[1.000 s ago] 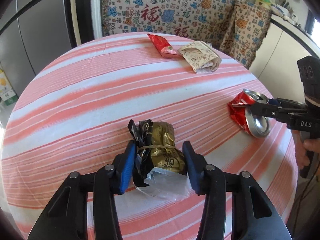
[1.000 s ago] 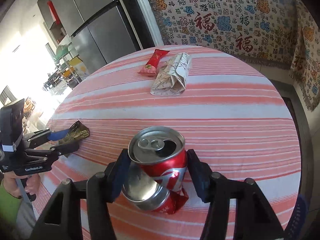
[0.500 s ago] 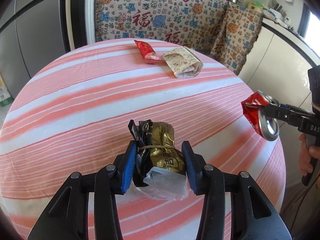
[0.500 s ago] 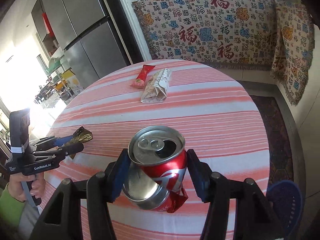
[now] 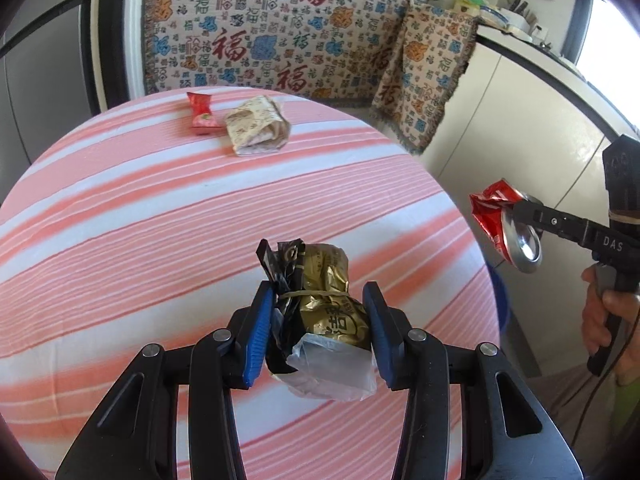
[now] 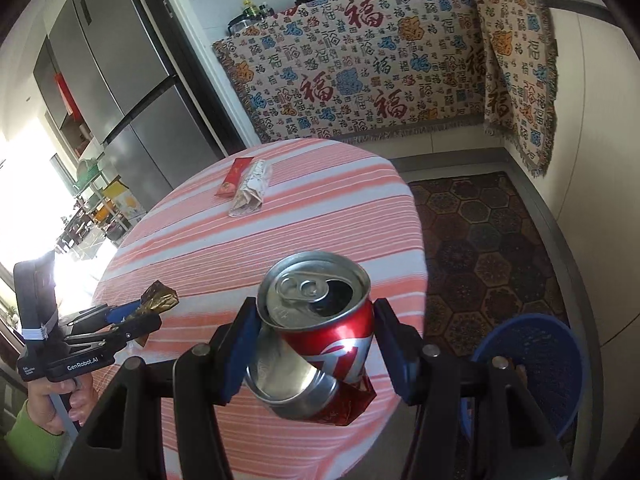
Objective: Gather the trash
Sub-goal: 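Carry the gold wrapper and cola can over the wastebasket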
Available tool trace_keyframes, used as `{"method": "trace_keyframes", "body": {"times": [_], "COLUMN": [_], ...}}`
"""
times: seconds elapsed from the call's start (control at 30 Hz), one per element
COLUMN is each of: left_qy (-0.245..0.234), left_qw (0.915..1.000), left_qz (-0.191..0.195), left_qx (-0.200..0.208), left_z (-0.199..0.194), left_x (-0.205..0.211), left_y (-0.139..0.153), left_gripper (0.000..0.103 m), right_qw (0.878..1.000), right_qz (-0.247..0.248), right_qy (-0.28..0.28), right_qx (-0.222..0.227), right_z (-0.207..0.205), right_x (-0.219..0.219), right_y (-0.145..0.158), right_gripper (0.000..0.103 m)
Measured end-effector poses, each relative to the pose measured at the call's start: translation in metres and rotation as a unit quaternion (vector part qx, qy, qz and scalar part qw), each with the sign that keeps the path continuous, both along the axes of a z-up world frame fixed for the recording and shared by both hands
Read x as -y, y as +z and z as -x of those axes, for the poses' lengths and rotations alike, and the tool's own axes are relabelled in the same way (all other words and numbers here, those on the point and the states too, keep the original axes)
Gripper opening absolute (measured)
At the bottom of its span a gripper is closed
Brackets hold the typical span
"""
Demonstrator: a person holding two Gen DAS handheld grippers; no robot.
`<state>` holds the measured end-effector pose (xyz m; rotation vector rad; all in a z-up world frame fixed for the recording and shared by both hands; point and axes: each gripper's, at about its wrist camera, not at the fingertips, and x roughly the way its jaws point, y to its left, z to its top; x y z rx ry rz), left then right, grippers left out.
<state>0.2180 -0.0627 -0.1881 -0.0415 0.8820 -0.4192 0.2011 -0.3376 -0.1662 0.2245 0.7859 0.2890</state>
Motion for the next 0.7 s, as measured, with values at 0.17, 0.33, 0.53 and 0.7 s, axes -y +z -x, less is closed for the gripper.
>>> {"method": "trace_keyframes", "body": {"times": [0.17, 0.33, 0.53, 0.7], "left_qy": [-0.039, -0.085, -0.131, -0.146], "left_qw": [0.9991, 0.9959, 0.9907, 0.9887], "left_qz": [0.014, 0.028, 0.033, 0.033], "left_qx": [0.010, 0.017, 0.012, 0.004], "left_z": [0.011, 0.018, 0.020, 0.018], "left_x": [0.056, 0.121, 0.200, 0.249], "left_y": [0.021, 0.035, 0.036, 0.023], "left_gripper": [0.046, 0.046, 0.046, 0.046], "right_qw": [0.999, 0.994, 0.987, 0.979], "right_qz": [0.005, 0.006, 0.016, 0.044], "right_qy": [-0.043, -0.106, -0.162, -0.197], "right_qx": [0.008, 0.003, 0.007, -0.001], "right_z": [0.019, 0.033, 0.041, 0.039], "right_x": [0.048, 0.105, 0.159, 0.197], "right_y": [0.002, -0.002, -0.003, -0.014], "right_gripper": [0.058, 0.058, 0.058, 0.058]}}
